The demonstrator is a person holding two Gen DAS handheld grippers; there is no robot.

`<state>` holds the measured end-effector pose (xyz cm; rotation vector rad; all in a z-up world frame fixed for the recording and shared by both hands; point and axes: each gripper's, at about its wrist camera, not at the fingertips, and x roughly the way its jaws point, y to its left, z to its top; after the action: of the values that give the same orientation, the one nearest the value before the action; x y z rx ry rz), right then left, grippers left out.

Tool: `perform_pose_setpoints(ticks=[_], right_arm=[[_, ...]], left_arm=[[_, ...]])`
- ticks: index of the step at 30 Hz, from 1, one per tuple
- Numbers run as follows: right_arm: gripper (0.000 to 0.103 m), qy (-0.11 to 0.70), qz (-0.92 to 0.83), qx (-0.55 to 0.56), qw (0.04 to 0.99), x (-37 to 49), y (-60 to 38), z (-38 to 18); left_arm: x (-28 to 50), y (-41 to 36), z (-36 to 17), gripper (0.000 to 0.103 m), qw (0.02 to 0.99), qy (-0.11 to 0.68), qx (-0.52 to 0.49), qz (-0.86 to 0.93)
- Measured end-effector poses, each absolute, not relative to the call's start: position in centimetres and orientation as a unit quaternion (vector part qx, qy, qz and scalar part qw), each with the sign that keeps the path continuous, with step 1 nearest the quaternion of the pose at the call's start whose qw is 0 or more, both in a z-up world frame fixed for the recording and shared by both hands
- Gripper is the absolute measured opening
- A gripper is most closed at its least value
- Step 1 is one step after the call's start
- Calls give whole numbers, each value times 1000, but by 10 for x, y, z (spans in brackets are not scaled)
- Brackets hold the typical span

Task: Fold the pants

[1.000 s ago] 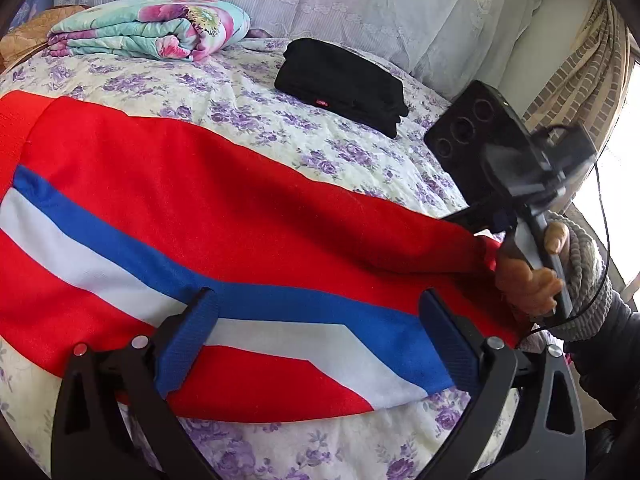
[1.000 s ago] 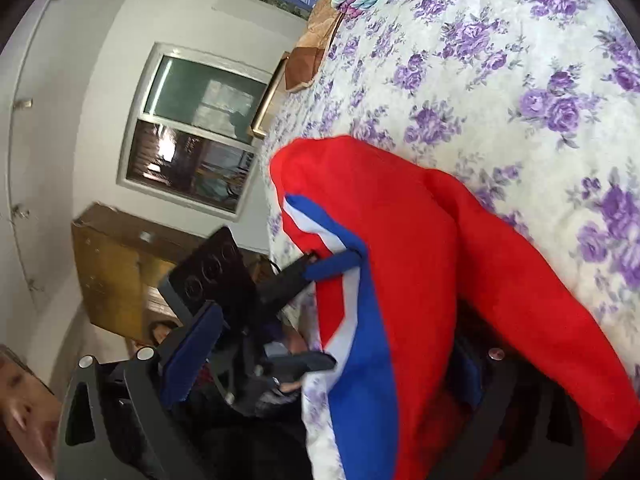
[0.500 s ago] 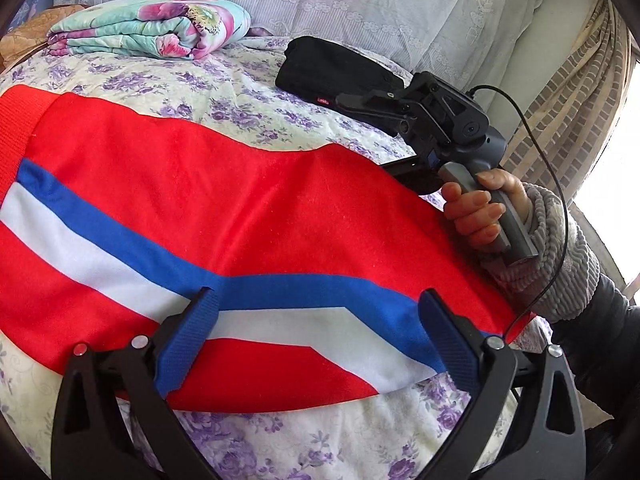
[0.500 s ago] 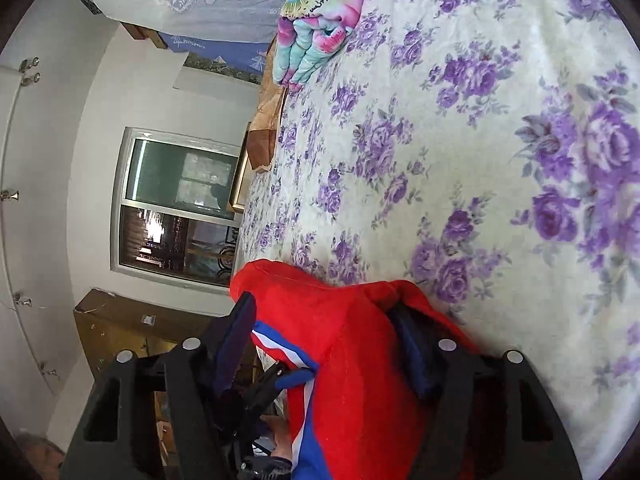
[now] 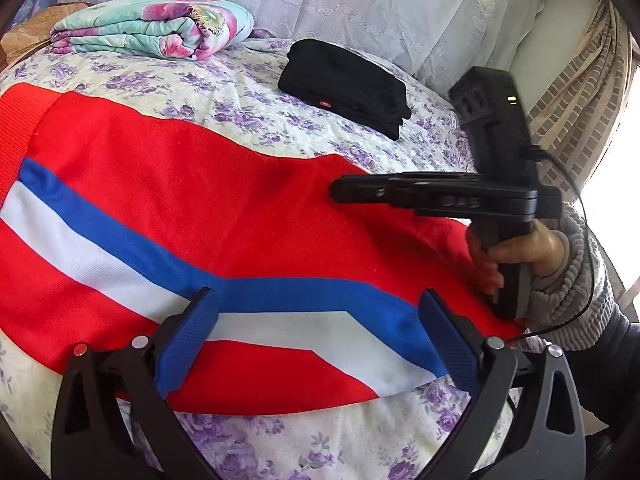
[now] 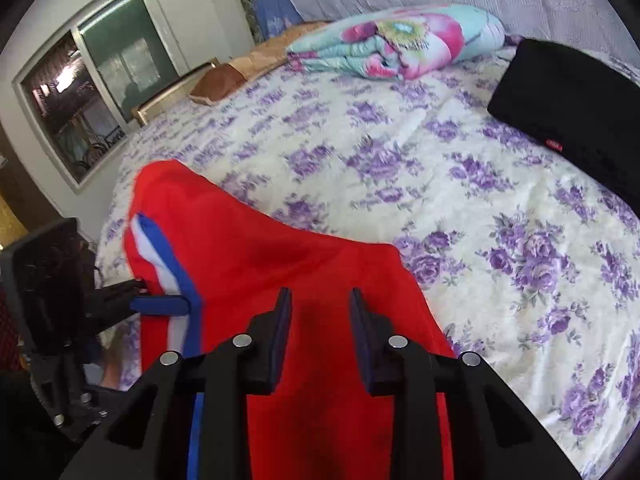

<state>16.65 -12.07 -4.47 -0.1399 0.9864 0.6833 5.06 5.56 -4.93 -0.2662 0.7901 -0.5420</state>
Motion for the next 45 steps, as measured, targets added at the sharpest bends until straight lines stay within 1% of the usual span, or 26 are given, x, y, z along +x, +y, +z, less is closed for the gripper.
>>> perform_pose_setpoints(ticks=[1, 3, 4, 6, 7, 10, 14, 16, 17, 19, 24, 26, 27, 28, 29, 30, 31, 32, 35, 36, 37, 38, 39, 41, 45], right_arm=[[0, 471, 310, -54, 824, 175, -126, -50], [0, 483, 315, 10, 817, 185, -142, -49], [0, 474, 305, 12, 826, 181, -146, -44], [0, 447, 298, -14, 843, 167, -141, -30], [5, 437, 305, -22, 846, 159, -136, -23], [5, 424, 320, -47, 846, 145, -121, -13], [4, 441, 280, -62, 850, 162, -120, -33], [0, 469, 286, -28, 835, 176, -129, -54], [0, 468, 292, 6, 834, 179, -137, -57], [0, 472, 301, 34, 828, 181, -144, -58], [0, 469, 301, 34, 830, 179, -142, -59], [1, 468, 302, 35, 830, 178, -143, -56], [2, 462, 300, 34, 834, 173, -142, -52], [6, 453, 297, 29, 840, 168, -143, -46], [22, 442, 297, 25, 846, 160, -143, -39], [34, 430, 301, 21, 851, 152, -142, -32], [53, 416, 307, 14, 856, 142, -139, -25], [57, 406, 312, 0, 859, 134, -134, -20], [59, 408, 326, -41, 852, 116, -118, -21], [59, 417, 319, -58, 849, 116, -113, -28], [60, 429, 312, -68, 845, 118, -112, -38], [61, 444, 310, -64, 838, 122, -112, -49], [62, 439, 316, -51, 839, 124, -115, -50], [61, 444, 317, -33, 837, 127, -119, -46], [61, 408, 315, -22, 857, 101, -132, -22]], left_arm=[[51, 56, -49, 98, 880, 379, -127, -258], [51, 56, -49, 98, 881, 378, -127, -256], [50, 57, -49, 98, 880, 378, -128, -257], [51, 60, -48, 98, 879, 377, -135, -260], [51, 61, -47, 98, 879, 376, -142, -258], [50, 71, -37, 98, 883, 367, -159, -245], [50, 105, -9, 98, 912, 325, -162, -189], [61, 127, -4, 98, 915, 325, -171, -168], [72, 134, -7, 98, 910, 340, -168, -165], [91, 140, -20, 97, 913, 353, -139, -150], [95, 121, -24, 98, 927, 351, -69, -110], [87, 116, -17, 98, 931, 343, -68, -108], [79, 117, -11, 98, 932, 332, -79, -118], [71, 120, -4, 98, 934, 319, -94, -133], [66, 124, 3, 98, 934, 308, -107, -144], [63, 125, 10, 98, 938, 300, -108, -139], [65, 127, 13, 98, 942, 297, -100, -122], [72, 129, 13, 98, 943, 303, -88, -103], [104, 144, -15, 98, 928, 357, -92, -42], [119, 150, -33, 98, 915, 392, -94, -17], [130, 158, -48, 99, 891, 436, -128, -18], [130, 163, -44, 99, 891, 429, -147, -24], [127, 163, -39, 99, 898, 412, -149, -34], [123, 163, -41, 99, 899, 413, -143, -31], [93, 182, -25, 99, 919, 345, -192, -14]])
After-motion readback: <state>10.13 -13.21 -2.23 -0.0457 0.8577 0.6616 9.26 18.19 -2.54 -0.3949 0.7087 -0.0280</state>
